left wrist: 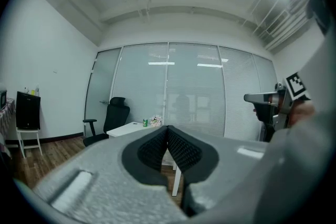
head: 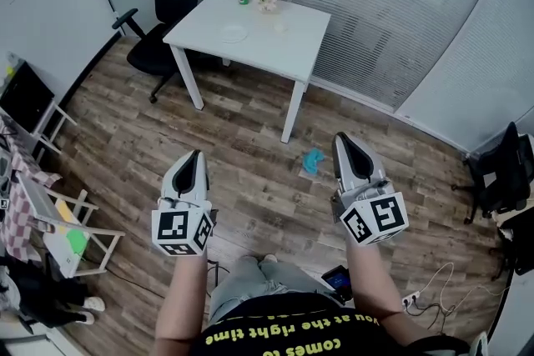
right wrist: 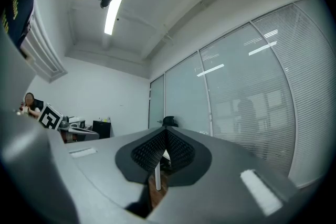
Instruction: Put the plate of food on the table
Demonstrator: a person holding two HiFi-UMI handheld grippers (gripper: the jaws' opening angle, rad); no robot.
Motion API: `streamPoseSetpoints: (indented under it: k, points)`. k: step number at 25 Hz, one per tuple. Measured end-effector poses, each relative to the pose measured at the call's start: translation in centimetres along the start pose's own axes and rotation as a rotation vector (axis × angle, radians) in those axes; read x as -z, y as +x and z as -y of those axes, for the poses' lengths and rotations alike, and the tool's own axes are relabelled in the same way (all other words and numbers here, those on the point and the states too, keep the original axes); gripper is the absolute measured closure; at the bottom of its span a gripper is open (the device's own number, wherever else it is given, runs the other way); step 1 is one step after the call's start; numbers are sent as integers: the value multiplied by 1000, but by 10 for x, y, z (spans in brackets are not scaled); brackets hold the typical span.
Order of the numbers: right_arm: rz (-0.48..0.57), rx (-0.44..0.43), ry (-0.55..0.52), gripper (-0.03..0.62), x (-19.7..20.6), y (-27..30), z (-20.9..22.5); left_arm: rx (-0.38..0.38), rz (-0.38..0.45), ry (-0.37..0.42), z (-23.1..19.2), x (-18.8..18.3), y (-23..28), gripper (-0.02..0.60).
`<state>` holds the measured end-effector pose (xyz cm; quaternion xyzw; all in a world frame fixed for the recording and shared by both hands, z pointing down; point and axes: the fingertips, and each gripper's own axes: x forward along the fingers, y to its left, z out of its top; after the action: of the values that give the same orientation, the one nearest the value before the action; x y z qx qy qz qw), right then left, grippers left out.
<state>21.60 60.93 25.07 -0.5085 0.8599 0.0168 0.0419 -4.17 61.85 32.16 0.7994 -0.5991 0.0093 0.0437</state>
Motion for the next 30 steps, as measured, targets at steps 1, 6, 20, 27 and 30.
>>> streamPoseSetpoints:
  k: [1, 6, 20, 27, 30]
  points:
    - [0, -4, 3, 589, 1, 4, 5, -5, 0, -2, 1, 0, 4, 580]
    - [-16, -23, 15, 589, 10, 26, 20, -26, -11, -14, -4, 4, 25, 581]
    - [-11, -1, 17, 589, 27, 128, 60, 6, 13, -6, -52, 5, 141, 581]
    - [-15, 18, 9, 589, 26, 219, 82, 41, 27, 0, -96, -14, 233, 581]
    - [0, 21, 23, 589, 24, 252, 89, 52, 31, 0, -112, -19, 266, 581]
